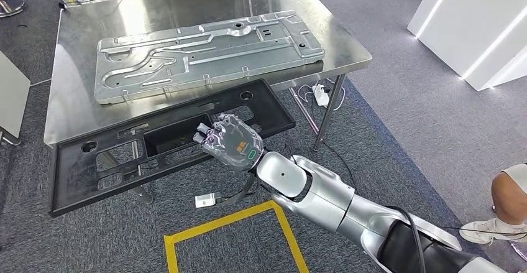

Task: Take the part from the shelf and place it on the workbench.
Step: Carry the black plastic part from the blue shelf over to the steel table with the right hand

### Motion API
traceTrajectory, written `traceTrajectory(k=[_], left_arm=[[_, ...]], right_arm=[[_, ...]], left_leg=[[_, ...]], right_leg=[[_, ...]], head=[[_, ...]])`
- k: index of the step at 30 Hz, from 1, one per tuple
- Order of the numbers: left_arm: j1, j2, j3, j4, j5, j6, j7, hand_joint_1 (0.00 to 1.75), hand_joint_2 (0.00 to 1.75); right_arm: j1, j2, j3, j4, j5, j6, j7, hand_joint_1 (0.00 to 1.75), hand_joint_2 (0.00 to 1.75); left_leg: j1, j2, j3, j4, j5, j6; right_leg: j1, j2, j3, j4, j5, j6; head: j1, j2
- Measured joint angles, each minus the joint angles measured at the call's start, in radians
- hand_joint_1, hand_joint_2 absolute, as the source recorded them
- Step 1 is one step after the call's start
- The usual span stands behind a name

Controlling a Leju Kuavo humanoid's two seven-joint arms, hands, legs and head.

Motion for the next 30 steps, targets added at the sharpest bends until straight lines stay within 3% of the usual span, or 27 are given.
traceTrajectory(k=[1,4,5,7,9,10,11,13,14,16,19,20,22,24,26,27,28,30], left_arm=[[0.000,0.000,0.003,0.000,0.003,-0.004,-0.001,0.00,1.75],[-0.001,0.001,0.009,0.000,0.007,-0.009,-0.005,0.00,1.75],[-0.001,0.001,0.010,0.000,0.007,-0.009,-0.006,0.00,1.75],[0.001,0.001,0.010,0.000,0.007,-0.007,-0.008,0.00,1.75],[0.002,0.001,0.010,0.000,0.007,-0.006,-0.008,0.00,1.75],[0.004,0.001,0.010,0.000,0.007,-0.006,-0.009,0.00,1.75],[0.005,0.001,0.010,0.000,0.007,-0.006,-0.009,0.00,1.75],[0.008,0.001,0.010,0.000,0.007,-0.006,-0.009,0.00,1.75],[0.008,0.002,0.011,0.000,0.007,-0.005,-0.009,0.00,1.75],[0.006,0.004,0.011,-0.001,0.007,-0.004,-0.009,0.00,1.75],[0.002,0.003,0.011,-0.001,0.006,-0.003,-0.010,0.00,1.75],[0.002,0.003,0.011,-0.002,0.006,-0.003,-0.010,0.00,1.75],[0.002,0.003,0.012,-0.002,0.007,-0.002,-0.009,0.00,1.75],[0.004,0.002,0.012,-0.002,0.007,-0.001,-0.006,0.00,1.75],[0.009,0.001,0.012,-0.001,0.007,0.000,-0.002,0.00,1.75],[0.012,0.000,0.013,-0.001,0.007,0.000,0.000,0.00,1.75],[0.016,0.000,0.013,-0.001,0.007,0.000,0.001,0.00,1.75],[0.022,0.003,0.015,-0.001,0.007,0.000,0.002,0.00,1.75]], right_arm=[[0.000,0.000,0.001,0.000,0.000,0.002,0.000,1.75,1.75],[0.001,-0.001,0.002,0.001,-0.002,0.006,0.001,1.75,1.75],[-0.001,-0.001,0.002,0.002,-0.002,0.007,0.001,1.75,1.75],[-0.004,-0.002,0.003,0.003,-0.003,0.008,0.002,1.75,1.75],[-0.002,-0.002,0.004,0.005,-0.003,0.008,0.003,1.75,1.75],[0.002,-0.002,0.004,0.006,-0.003,0.008,0.003,1.75,1.75],[0.005,-0.002,0.005,0.007,-0.003,0.008,0.003,1.75,1.75],[0.007,-0.004,0.005,0.008,-0.003,0.008,0.003,1.75,1.75],[0.006,-0.004,0.005,0.009,-0.003,0.008,0.003,1.75,1.75],[0.006,-0.005,0.006,0.010,-0.003,0.008,0.003,1.75,1.75],[0.009,-0.007,0.007,0.012,-0.003,0.008,0.003,1.75,1.75],[0.009,-0.008,0.007,0.012,-0.003,0.008,0.003,1.75,1.75],[0.009,-0.008,0.007,0.011,-0.003,0.008,0.003,1.75,1.75],[0.012,-0.008,0.008,0.012,-0.003,0.009,0.002,1.75,1.75],[0.014,-0.008,0.011,0.013,-0.003,0.009,0.002,1.75,1.75],[0.014,-0.008,0.012,0.013,-0.003,0.009,0.002,1.75,1.75],[0.015,-0.008,0.013,0.014,-0.003,0.009,0.002,1.75,1.75],[0.018,-0.007,0.016,0.018,-0.004,0.010,0.002,1.75,1.75]], left_leg=[[-0.003,0.000,-0.002,0.000,-0.001,0.003],[0.000,0.002,0.015,-0.022,-0.014,0.040],[0.004,0.003,0.029,-0.032,-0.017,0.052],[0.006,0.006,0.046,-0.040,-0.020,0.055],[0.008,0.010,0.055,-0.039,-0.027,0.048],[0.011,0.010,0.060,-0.038,-0.032,0.042],[0.015,0.011,0.068,-0.036,-0.038,0.034],[0.027,0.013,0.088,-0.030,-0.058,0.011],[0.032,0.014,0.097,-0.025,-0.069,-0.001],[0.033,0.019,0.108,-0.024,-0.088,-0.023],[0.035,0.021,0.114,0.005,-0.077,-0.043],[0.036,0.020,0.093,0.048,-0.061,-0.045],[0.035,0.018,0.010,0.170,-0.051,-0.043],[0.028,0.018,-0.081,0.255,-0.111,-0.037],[0.016,0.017,-0.138,0.248,-0.185,-0.022],[0.010,0.015,-0.153,0.212,-0.189,-0.009],[0.000,0.009,-0.160,0.155,-0.138,0.011],[-0.026,-0.019,-0.161,0.036,0.059,0.051]], right_leg=[[-0.001,0.000,0.001,0.001,0.005,0.005],[-0.001,-0.007,-0.009,0.028,0.018,0.021],[0.000,-0.012,-0.023,0.053,0.009,0.023],[-0.003,-0.023,-0.076,0.142,-0.035,0.022],[-0.010,-0.026,-0.142,0.246,-0.076,0.027],[-0.015,-0.027,-0.158,0.264,-0.074,0.032],[-0.020,-0.029,-0.155,0.247,-0.053,0.037],[-0.028,-0.036,-0.103,0.133,0.016,0.049],[-0.027,-0.039,-0.080,0.075,0.029,0.052],[-0.020,-0.040,-0.057,0.031,0.015,0.040],[-0.017,-0.031,-0.033,0.029,-0.010,0.003],[-0.015,-0.028,-0.018,0.025,-0.019,-0.006],[-0.010,-0.026,0.023,0.009,-0.039,-0.017],[-0.001,-0.023,0.073,-0.011,-0.063,-0.025],[0.013,-0.018,0.132,-0.031,-0.092,-0.031],[0.021,-0.016,0.164,-0.040,-0.108,-0.033],[0.028,-0.014,0.193,-0.049,-0.125,-0.036],[0.038,-0.006,0.243,-0.058,-0.162,-0.034]], head=[[0.000,0.000],[0.000,0.000],[0.000,0.000],[0.001,0.000],[0.001,0.000],[0.000,0.000],[0.001,0.000],[0.001,0.000],[0.001,0.000],[0.002,0.000],[0.002,0.000],[0.002,0.001],[0.002,0.001],[0.002,0.001],[0.002,0.001],[0.002,0.000],[0.002,0.000],[0.003,0.000]])
